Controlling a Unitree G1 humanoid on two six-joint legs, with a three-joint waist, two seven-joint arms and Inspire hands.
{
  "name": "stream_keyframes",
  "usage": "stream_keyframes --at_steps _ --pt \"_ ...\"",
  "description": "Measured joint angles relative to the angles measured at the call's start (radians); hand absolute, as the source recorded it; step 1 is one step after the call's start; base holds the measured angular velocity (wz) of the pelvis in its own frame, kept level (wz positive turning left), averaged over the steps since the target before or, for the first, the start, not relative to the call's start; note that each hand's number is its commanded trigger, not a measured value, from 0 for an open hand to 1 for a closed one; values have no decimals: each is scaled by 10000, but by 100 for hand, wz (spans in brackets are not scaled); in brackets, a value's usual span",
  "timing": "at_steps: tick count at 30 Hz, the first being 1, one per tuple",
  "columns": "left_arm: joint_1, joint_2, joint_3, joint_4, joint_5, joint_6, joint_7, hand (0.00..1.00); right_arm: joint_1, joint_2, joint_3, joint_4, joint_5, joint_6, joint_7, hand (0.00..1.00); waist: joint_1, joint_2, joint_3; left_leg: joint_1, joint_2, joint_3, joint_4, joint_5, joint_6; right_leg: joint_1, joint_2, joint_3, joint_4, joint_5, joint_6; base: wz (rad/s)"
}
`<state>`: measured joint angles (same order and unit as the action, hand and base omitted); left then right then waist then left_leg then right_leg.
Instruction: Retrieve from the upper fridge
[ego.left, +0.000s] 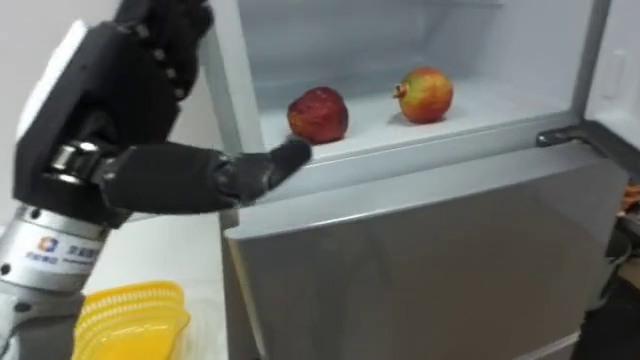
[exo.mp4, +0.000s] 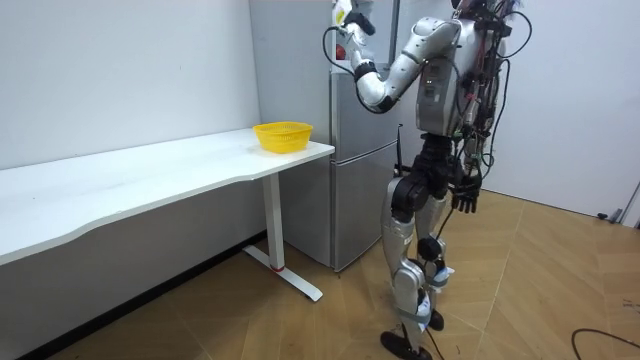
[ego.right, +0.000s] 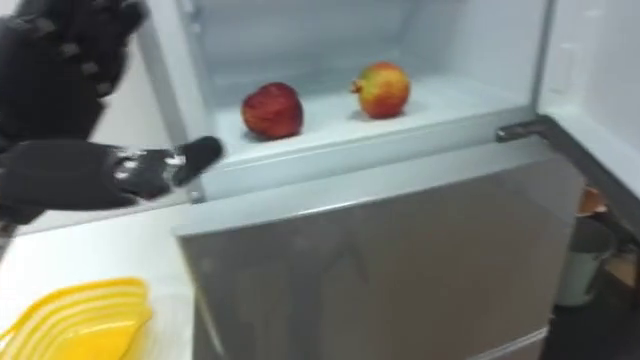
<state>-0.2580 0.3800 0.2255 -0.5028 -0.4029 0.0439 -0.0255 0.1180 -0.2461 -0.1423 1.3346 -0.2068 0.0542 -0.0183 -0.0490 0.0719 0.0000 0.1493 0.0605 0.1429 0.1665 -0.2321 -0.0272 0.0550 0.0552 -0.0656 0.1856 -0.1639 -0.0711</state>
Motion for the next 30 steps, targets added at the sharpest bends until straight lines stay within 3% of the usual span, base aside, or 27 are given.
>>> stream_keyframes --at_steps 4,7,9,11,13,15,19,20,21,23,27,29,30 --pt "484 150 1679 125 616 -7 1156 0 292 153 -45 -188 -65 0 -62 0 557 17 -11 -38 -46 -310 0 1 0 181 -57 -290 -44 -56 22 22" --pt "869 318 2797 539 905 -314 2040 0 687 157 -108 -569 -178 -4 -164 0 872 88 2 50 -110 -521 1 1 0 502 -156 -612 -179 -120 54 29" --pt "1557 318 3343 753 899 -486 2468 0 807 129 -113 -555 -180 -2 -266 0 943 179 31 135 -179 -760 -2 0 1 643 -217 -742 -185 -194 98 25" --pt "2684 284 3759 987 891 -495 2802 0 892 152 -110 -503 -371 12 -232 0 1149 171 55 170 -235 -810 1 0 1 652 -274 -821 -178 -277 139 17" --pt "3538 188 3991 1313 904 -498 2952 0 845 158 -109 -585 -374 41 -226 0 1253 206 24 154 -292 -982 2 1 3 668 -350 -1016 -152 -345 163 28" --pt "4272 -32 3996 1817 908 -479 3006 0 977 154 -86 -711 -373 119 -218 0 1399 238 17 167 -318 -1067 5 3 6 728 -367 -1067 -154 -364 183 21" --pt "5850 -1057 3977 2986 892 -412 3269 0 1028 178 -60 -919 -353 206 -128 0 1612 155 12 24 -384 -1241 47 11 20 679 -455 -1304 -132 -452 225 19" --pt "6193 -1129 3982 3630 868 -401 3319 0 1008 178 -44 -956 -347 310 -107 0 1769 154 11 6 -383 -1245 51 11 21 673 -453 -1305 -145 -456 220 0" --pt "6350 -1144 3976 4014 881 -407 3329 0 1020 175 -54 -975 -337 333 -96 0 1782 151 8 -1 -387 -1268 58 11 20 672 -457 -1322 -156 -456 219 0" --pt "6710 -1280 3950 6048 880 -404 3481 0 1042 129 -63 -979 -245 340 4 0 1793 93 -26 11 -407 -1461 51 11 21 700 -471 -1349 -162 -471 220 5" --pt "6869 -1625 3726 8861 790 -322 3477 0 1050 133 -158 -973 -351 347 236 0 1779 4 -46 22 -422 -1471 49 10 22 744 -488 -1387 -172 -483 233 5" --pt "6870 -1685 3029 10871 855 -256 3305 0 1041 138 -163 -1000 -766 344 415 0 1747 -93 -41 19 -432 -1446 50 9 24 800 -513 -1410 -163 -493 247 3" --pt "6871 -1700 2795 11311 863 -246 3189 0 1035 143 -164 -998 -801 342 474 0 1685 -125 -38 17 -437 -1448 54 9 24 833 -526 -1464 -171 -502 256 25"
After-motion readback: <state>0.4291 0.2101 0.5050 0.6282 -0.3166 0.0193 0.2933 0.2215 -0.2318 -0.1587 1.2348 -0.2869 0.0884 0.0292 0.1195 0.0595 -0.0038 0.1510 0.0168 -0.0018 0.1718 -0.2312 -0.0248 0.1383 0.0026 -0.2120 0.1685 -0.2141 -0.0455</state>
